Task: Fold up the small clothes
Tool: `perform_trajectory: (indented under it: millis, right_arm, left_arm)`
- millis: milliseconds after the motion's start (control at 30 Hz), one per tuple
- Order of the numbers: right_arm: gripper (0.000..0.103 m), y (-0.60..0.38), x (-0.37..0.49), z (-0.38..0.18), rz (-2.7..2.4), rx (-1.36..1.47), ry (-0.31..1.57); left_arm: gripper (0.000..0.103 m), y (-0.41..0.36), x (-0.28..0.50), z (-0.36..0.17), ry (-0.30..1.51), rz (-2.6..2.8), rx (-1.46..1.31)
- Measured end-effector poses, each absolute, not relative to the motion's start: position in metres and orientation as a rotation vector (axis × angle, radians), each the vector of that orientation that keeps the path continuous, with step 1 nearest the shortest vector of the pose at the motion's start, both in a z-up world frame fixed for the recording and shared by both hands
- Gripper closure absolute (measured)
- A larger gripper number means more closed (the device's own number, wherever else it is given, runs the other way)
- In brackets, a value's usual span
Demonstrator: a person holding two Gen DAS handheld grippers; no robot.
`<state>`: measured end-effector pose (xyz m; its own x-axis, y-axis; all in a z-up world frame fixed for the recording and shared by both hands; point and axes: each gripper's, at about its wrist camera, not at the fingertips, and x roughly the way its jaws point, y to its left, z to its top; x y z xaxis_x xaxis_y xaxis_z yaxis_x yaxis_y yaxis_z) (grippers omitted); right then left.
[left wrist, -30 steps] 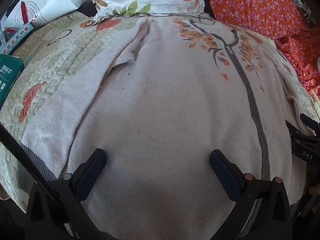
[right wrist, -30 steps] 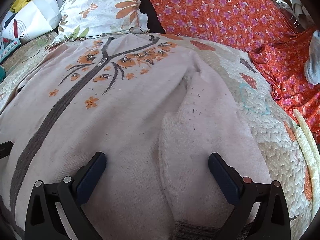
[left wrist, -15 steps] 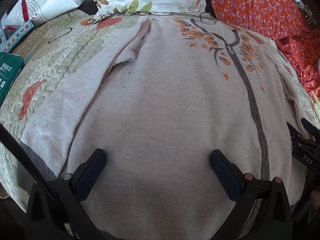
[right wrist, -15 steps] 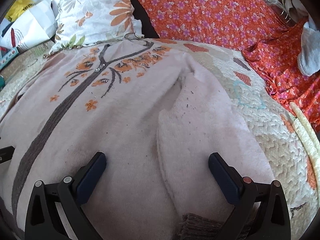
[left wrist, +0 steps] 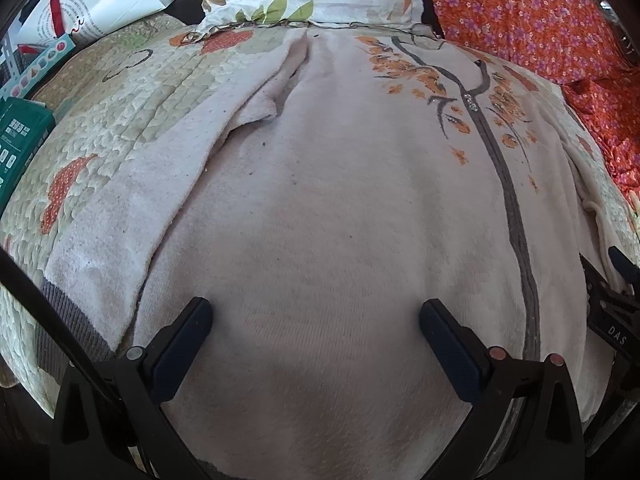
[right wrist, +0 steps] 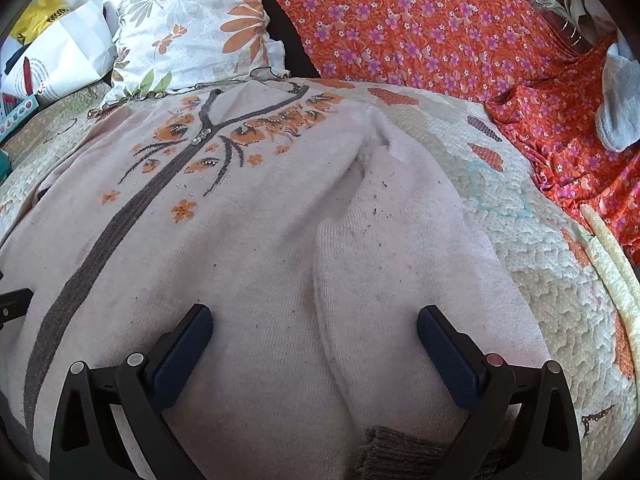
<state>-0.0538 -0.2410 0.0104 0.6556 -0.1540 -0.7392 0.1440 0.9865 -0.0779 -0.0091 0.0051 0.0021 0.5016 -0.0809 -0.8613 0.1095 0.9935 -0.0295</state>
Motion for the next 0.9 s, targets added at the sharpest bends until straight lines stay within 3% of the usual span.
perform_trajectory:
  millis: [900]
  right_arm:
    - [0.0,-0.242,-0.055,0.01,-0.166,-0.009,0.83]
  left_arm:
    - [0.0,0.008,-0.018,0.001,0.973,-0.148,0.058]
